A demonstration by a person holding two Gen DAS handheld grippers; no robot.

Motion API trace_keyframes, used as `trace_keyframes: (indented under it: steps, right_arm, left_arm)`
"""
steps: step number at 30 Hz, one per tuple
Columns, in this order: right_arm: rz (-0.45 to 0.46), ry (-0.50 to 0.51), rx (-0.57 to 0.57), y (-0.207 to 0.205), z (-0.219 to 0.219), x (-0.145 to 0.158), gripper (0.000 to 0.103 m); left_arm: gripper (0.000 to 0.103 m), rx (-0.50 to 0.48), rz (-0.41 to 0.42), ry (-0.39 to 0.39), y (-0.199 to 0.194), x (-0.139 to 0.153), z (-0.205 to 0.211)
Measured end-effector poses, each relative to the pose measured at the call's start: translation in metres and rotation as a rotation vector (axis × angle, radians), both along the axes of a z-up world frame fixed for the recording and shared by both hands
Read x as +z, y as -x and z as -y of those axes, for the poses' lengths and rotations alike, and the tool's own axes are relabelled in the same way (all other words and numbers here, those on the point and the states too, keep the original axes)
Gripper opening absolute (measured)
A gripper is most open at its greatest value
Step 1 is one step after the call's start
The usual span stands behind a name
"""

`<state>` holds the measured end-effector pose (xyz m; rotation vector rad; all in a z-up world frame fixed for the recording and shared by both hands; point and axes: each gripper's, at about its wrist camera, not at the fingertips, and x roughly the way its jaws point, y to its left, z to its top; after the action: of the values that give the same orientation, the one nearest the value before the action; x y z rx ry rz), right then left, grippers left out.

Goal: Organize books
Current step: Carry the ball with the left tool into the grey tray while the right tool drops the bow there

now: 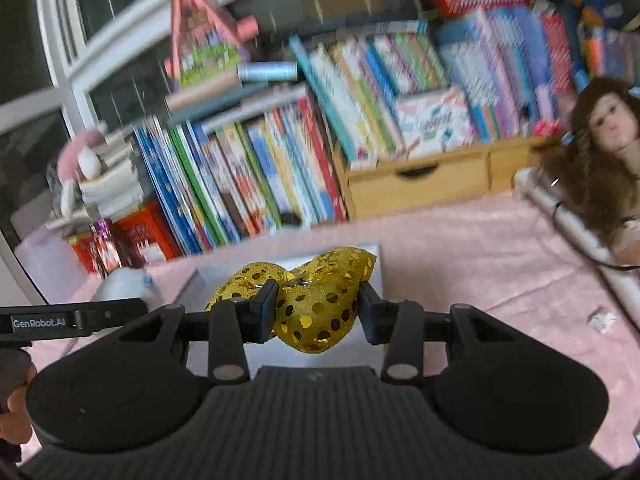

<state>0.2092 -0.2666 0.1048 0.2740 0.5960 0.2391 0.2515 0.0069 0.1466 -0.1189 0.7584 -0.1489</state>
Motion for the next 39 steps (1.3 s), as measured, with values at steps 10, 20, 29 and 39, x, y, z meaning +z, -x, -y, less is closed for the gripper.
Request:
trace_keyframes:
  steps: [10, 20, 29, 39]
  right_arm:
    - [-0.175, 0.084, 0.063, -0.067, -0.032, -0.021, 0.046]
    - [-0.312, 0.227, 0.085, -0.098, -0.066, -0.033, 0.047]
    - [-0.376, 0.281, 0.104, -0.111, -0.077, -0.048, 0.048]
    - [-0.402, 0.305, 0.106, -0.115, -0.075, -0.053, 0.066]
  left_arm:
    - [0.081, 0.056, -0.208, 0.024, -0.07, -0.045, -0.005]
    - [0.082, 0.049, -0.319, 0.02, -0.097, -0.068, -0.002]
    - [0.082, 0.059, -0.41, 0.038, -0.11, -0.089, -0.003]
    - [0.083, 0.062, -0.416, 0.073, -0.112, -0.093, -0.01]
